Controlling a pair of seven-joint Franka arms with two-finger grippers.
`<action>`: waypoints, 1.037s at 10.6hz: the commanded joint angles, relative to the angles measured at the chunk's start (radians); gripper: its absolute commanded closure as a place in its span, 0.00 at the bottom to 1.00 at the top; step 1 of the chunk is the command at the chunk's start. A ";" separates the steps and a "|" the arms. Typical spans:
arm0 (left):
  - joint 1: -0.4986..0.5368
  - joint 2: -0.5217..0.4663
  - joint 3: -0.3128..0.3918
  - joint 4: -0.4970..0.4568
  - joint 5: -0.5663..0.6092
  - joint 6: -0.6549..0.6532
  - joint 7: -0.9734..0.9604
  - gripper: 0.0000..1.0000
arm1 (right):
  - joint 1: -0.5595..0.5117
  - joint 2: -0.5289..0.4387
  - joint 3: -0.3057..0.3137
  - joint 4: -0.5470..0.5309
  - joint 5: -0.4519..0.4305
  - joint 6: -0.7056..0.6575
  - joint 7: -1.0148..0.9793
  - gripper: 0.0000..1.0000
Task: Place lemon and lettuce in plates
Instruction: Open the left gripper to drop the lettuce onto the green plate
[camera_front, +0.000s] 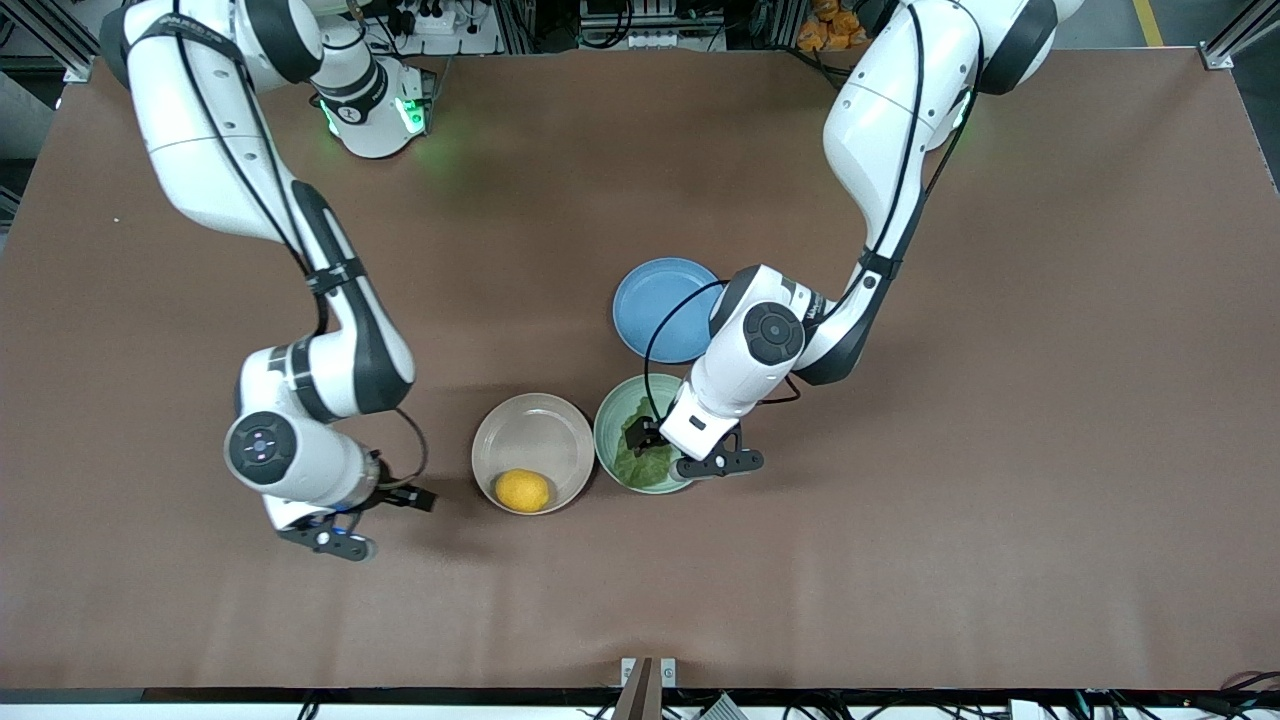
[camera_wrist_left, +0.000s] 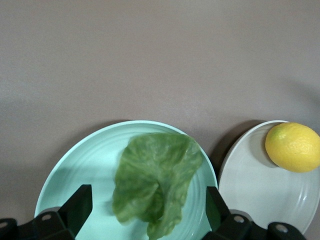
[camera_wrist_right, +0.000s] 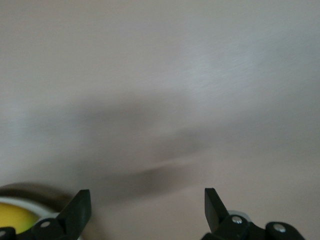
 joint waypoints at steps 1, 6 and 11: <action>0.005 -0.010 0.015 0.016 0.025 -0.102 -0.006 0.00 | -0.011 -0.080 -0.009 -0.130 -0.122 0.002 -0.043 0.00; 0.011 -0.031 0.091 0.018 0.077 -0.275 0.117 0.00 | -0.046 -0.247 -0.008 -0.336 -0.122 0.049 -0.123 0.00; 0.083 -0.050 0.102 0.015 0.097 -0.354 0.278 0.00 | -0.053 -0.379 -0.003 -0.514 -0.122 0.088 -0.129 0.00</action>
